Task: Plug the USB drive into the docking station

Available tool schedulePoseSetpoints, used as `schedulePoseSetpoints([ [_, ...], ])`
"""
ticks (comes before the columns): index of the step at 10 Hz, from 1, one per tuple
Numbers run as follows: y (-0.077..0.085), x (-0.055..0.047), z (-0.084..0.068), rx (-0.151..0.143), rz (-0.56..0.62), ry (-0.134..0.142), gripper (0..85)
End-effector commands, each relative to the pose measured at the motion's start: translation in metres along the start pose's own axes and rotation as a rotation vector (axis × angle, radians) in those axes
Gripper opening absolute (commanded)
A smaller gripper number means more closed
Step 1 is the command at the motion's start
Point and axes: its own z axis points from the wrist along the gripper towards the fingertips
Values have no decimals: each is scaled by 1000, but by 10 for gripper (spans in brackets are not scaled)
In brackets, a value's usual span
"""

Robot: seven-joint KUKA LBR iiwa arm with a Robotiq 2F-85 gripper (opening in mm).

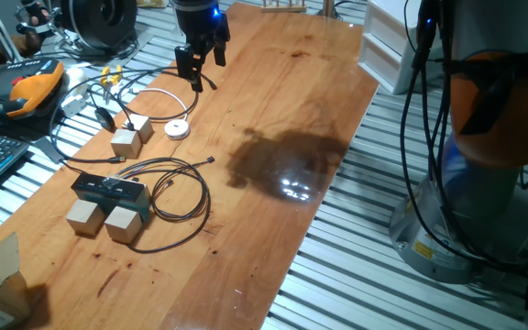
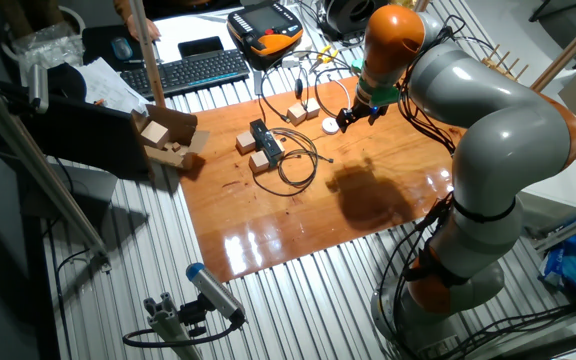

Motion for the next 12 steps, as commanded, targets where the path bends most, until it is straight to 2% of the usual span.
schedulePoseSetpoints([
  [1,0,0,0,-6,-258,266,0],
  [12,0,0,0,-11,-292,250,0],
])
